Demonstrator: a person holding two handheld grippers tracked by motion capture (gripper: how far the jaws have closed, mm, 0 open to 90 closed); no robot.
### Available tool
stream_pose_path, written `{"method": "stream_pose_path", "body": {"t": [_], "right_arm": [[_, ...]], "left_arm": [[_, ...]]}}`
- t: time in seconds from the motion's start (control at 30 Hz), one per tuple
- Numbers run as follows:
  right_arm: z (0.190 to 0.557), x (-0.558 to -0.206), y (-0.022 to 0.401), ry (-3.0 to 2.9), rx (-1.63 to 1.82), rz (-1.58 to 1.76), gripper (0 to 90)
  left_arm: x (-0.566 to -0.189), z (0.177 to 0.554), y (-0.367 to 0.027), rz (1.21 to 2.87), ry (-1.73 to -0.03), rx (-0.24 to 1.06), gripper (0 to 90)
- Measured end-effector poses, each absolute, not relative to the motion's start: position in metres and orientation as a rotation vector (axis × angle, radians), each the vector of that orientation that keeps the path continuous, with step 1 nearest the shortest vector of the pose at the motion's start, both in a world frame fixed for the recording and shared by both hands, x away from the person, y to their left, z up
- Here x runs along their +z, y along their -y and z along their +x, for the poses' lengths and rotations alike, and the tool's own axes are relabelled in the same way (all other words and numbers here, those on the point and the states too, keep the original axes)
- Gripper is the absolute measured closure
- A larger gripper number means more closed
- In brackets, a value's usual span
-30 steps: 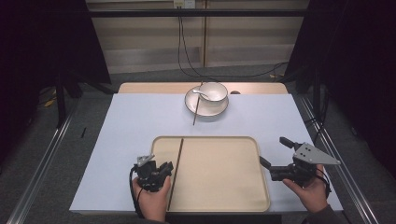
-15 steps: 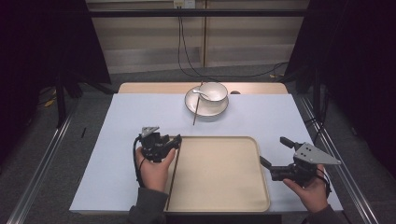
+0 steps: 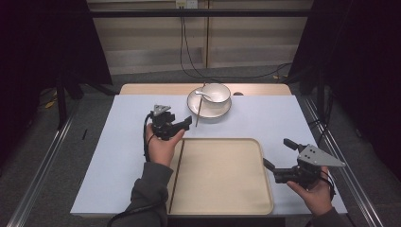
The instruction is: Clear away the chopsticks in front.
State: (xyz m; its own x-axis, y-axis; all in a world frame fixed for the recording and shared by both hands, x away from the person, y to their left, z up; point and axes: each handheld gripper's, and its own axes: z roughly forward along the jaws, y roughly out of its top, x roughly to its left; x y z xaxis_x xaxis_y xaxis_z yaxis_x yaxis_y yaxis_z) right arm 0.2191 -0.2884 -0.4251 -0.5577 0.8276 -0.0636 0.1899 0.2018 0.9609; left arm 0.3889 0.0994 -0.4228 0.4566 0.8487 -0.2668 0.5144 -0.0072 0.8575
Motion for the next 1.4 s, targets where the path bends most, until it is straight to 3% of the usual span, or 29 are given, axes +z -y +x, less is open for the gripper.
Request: {"method": "stream_pose_path", "body": {"t": [0.33, 0.6, 1.4], "right_arm": [[0.22, -0.426, 0.288, -1.89, 1.377, 0.942, 2.3], [0.22, -0.426, 0.288, -1.883, 1.374, 0.948, 2.3], [0.221, -0.425, 0.291, -1.872, 1.393, 0.954, 2.4]], "left_arm": [[-0.436, 0.428, -0.087, 1.697, -1.198, 0.383, 21.1], [-0.448, 0.456, -0.078, 1.763, -1.213, 0.402, 22.0], [-0.456, 0.495, -0.05, 1.856, -1.26, 0.416, 57.9]]}}
